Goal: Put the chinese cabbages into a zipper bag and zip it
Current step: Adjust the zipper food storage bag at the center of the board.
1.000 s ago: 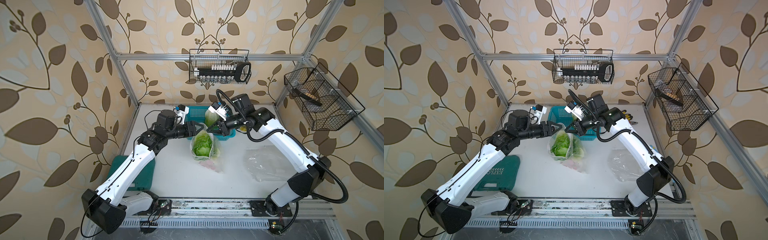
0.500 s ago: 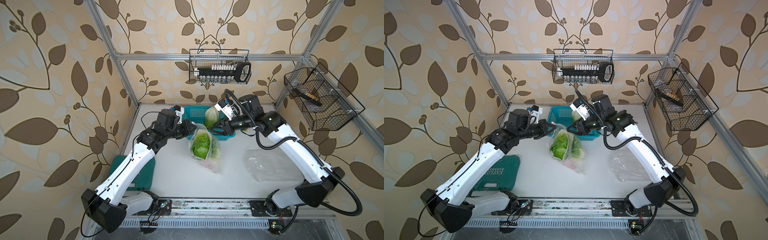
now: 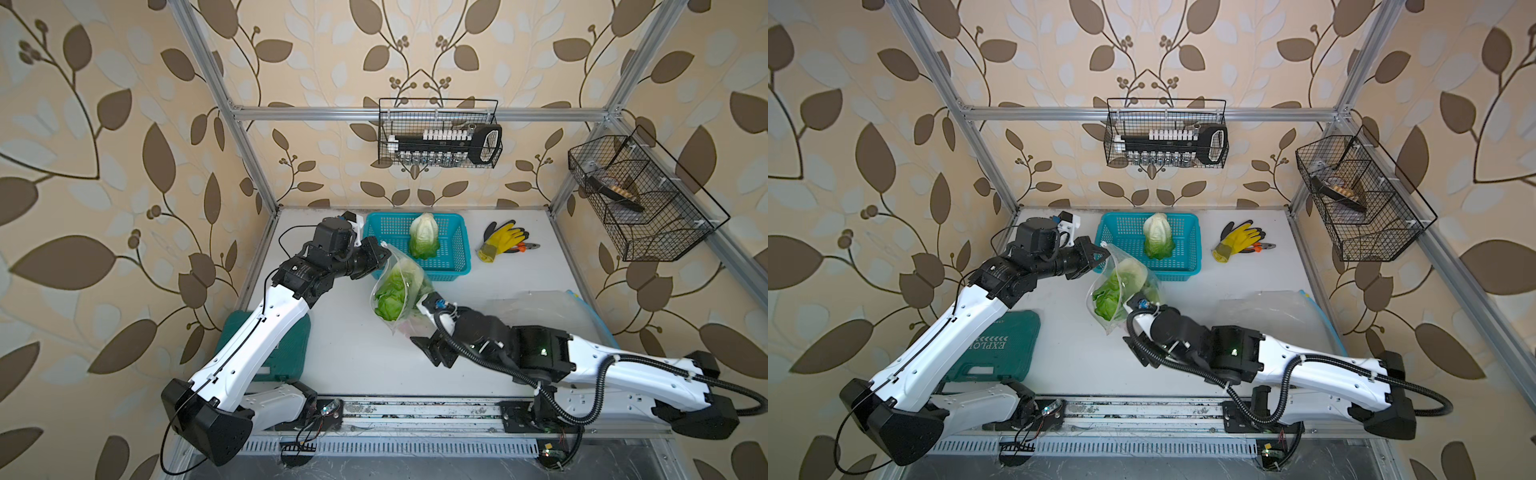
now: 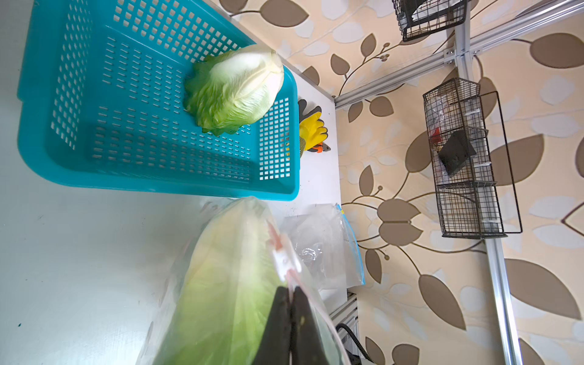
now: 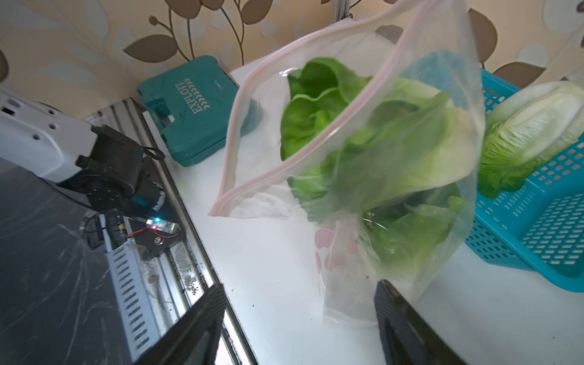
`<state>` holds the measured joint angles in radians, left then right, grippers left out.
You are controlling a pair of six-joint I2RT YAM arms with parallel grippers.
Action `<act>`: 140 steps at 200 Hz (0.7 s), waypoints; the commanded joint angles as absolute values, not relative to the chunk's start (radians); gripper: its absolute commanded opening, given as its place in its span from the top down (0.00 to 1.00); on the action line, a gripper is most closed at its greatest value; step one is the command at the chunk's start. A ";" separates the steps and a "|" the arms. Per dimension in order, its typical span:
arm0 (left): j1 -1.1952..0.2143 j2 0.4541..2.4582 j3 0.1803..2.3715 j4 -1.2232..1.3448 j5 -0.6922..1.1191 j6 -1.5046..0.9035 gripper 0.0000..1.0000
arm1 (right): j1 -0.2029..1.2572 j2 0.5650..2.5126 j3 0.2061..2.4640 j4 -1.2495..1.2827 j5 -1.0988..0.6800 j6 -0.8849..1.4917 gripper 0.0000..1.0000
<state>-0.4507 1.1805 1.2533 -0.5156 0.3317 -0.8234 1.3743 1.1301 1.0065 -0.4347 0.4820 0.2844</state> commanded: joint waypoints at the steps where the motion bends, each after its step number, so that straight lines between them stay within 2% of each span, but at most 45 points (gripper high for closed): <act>1: -0.449 1.154 1.293 -0.496 0.315 -0.833 1.00 | 1.457 1.219 1.033 -0.266 0.852 0.347 0.25; 50: -0.449 1.151 1.291 -0.499 0.318 -0.833 1.00 | 1.495 1.383 1.119 -0.233 0.917 0.437 0.25; 63: -0.449 1.146 1.285 -0.496 0.316 -0.833 1.00 | 1.497 1.422 1.132 -0.258 0.963 0.487 0.28; 86: -0.450 1.141 1.276 -0.488 0.315 -0.842 1.00 | 1.496 1.471 1.165 -0.305 1.058 0.544 0.46; 105: -0.449 1.136 1.284 -0.496 0.308 -0.836 1.00 | 1.495 1.457 1.167 -0.290 1.059 0.512 0.77; 112: -0.450 1.134 1.300 -0.513 0.296 -0.818 1.00 | 1.494 1.439 1.174 -0.292 1.043 0.476 0.86; 123: -0.444 1.132 1.351 -0.569 0.257 -0.773 1.00 | 1.492 1.389 1.192 -0.306 1.003 0.405 0.95; 140: -0.427 1.130 1.431 -0.656 0.203 -0.716 1.00 | 1.471 1.276 1.185 -0.280 0.862 0.206 1.00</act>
